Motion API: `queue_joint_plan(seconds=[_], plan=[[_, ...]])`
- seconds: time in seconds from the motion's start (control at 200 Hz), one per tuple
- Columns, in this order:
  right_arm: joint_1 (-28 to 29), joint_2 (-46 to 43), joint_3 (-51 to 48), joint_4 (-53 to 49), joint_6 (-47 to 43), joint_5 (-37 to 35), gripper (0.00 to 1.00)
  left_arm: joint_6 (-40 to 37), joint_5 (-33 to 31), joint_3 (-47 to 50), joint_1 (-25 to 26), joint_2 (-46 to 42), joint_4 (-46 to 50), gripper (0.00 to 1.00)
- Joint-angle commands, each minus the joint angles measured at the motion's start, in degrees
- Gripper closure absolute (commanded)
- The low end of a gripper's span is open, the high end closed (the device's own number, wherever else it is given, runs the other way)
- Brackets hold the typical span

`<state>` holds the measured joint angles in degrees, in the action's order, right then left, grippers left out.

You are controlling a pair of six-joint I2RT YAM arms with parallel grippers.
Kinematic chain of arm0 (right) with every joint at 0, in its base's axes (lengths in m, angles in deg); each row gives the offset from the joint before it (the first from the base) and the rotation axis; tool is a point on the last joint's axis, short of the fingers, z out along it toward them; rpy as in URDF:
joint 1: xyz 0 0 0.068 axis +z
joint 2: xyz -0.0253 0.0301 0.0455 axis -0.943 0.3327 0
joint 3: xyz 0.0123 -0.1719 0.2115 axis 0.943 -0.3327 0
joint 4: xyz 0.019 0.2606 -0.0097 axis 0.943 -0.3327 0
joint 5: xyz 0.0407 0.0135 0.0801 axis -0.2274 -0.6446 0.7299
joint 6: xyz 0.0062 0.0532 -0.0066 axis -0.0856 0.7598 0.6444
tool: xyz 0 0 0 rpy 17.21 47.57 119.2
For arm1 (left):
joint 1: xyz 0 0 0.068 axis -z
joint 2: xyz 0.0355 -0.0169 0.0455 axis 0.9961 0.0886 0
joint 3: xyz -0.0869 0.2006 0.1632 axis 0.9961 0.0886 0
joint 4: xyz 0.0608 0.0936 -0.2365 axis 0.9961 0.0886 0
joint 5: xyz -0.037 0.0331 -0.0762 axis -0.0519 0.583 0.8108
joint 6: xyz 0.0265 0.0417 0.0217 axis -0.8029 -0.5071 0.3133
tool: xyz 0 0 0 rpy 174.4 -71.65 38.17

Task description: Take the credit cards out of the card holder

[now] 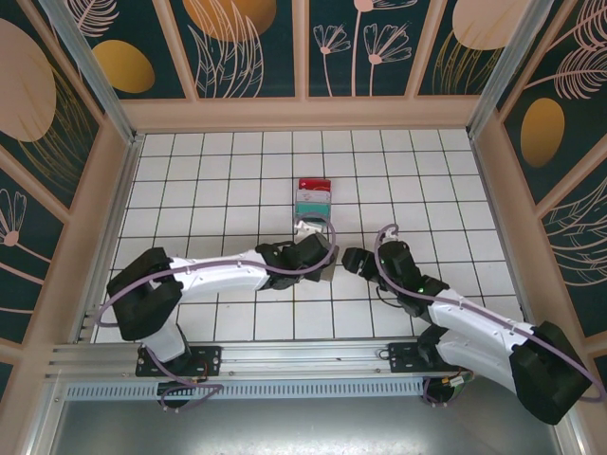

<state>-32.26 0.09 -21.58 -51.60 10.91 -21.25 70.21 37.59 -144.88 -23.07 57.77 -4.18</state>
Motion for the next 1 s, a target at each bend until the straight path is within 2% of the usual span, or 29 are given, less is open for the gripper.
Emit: queue_joint_plan(seconds=[0.0,0.19,0.41,0.696,0.781,0.991], plan=[[-0.68,-1.22,-1.22,-0.37,-0.20,0.62,0.25,-1.64,-1.50,-3.74,0.20,3.75,2.42,0.71],[-1.13,-1.38,-1.46,-0.41,-0.21,0.61,0.25,-3.56,-3.73,-8.13,0.16,9.37,3.88,0.73],[-1.47,-2.73,-2.55,-0.19,0.11,0.61,0.25,-3.95,-5.61,-10.73,0.12,13.47,6.32,0.62],[-1.53,-2.92,-3.17,0.42,0.54,2.88,0.25,-3.99,-6.34,-12.01,-0.54,17.10,6.84,0.60],[-1.48,-2.98,-3.27,0.51,0.59,3.21,0.25,-4.29,-6.55,-12.15,-0.82,17.41,6.73,0.64],[-1.48,-2.80,-3.26,1.46,0.37,4.76,0.25,-4.34,-8.25,-11.69,-0.93,16.83,7.23,0.95]])
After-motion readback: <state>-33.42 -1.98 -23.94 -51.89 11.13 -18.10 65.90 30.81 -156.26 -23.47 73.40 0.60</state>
